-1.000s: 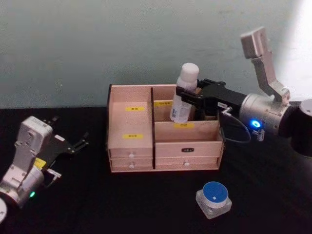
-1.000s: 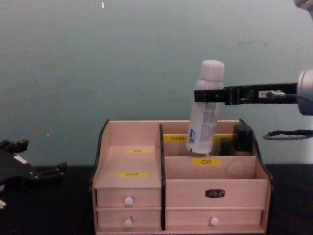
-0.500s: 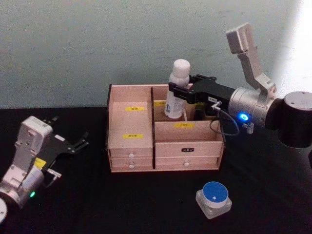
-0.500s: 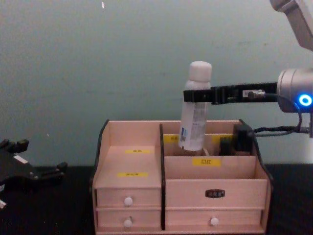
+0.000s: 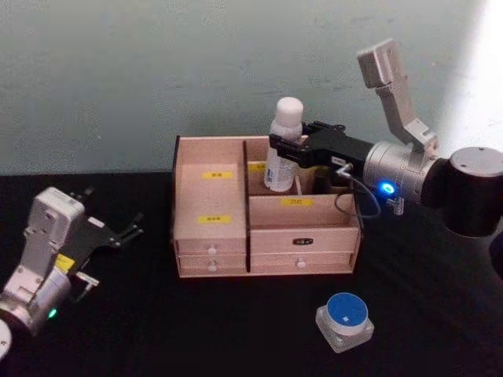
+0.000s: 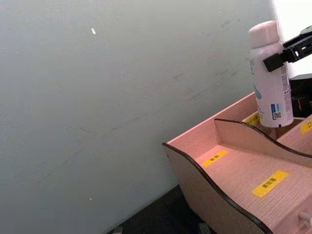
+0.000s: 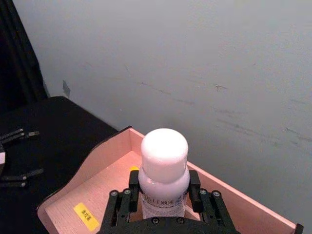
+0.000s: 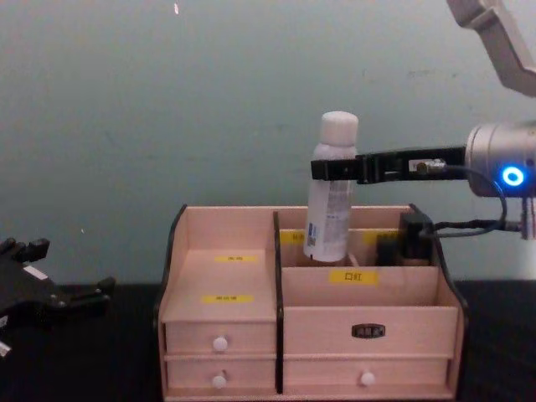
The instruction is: Pick up the facial cleanser and watermelon frost from the table and place them into the tiered storage box.
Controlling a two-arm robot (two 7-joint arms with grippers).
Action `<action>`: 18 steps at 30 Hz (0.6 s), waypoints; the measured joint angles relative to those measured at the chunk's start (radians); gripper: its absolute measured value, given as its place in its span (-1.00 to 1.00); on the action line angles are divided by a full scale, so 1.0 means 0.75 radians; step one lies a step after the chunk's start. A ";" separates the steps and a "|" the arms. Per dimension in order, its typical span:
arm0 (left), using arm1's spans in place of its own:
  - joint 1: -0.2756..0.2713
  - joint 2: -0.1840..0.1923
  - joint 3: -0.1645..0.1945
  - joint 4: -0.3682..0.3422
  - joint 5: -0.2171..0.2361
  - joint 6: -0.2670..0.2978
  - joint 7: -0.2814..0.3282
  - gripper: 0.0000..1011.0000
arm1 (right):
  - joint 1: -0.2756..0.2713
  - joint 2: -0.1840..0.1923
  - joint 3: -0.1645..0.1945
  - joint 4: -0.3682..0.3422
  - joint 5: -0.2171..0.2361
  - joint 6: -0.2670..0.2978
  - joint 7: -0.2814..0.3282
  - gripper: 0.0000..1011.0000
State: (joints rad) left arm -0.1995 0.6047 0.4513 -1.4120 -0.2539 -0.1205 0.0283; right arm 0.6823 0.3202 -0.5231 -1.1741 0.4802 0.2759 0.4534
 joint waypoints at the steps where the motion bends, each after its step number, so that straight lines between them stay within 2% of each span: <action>1: 0.000 0.000 0.000 0.000 0.000 0.000 0.000 0.98 | 0.000 -0.001 0.000 0.002 -0.002 0.000 0.000 0.18; 18: 0.000 0.000 0.000 0.000 0.000 0.000 0.000 0.98 | -0.007 -0.025 0.005 0.026 -0.043 -0.007 0.005 0.18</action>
State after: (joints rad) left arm -0.1995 0.6047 0.4514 -1.4120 -0.2539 -0.1205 0.0283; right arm 0.6773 0.3016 -0.5194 -1.1545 0.4476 0.2708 0.4571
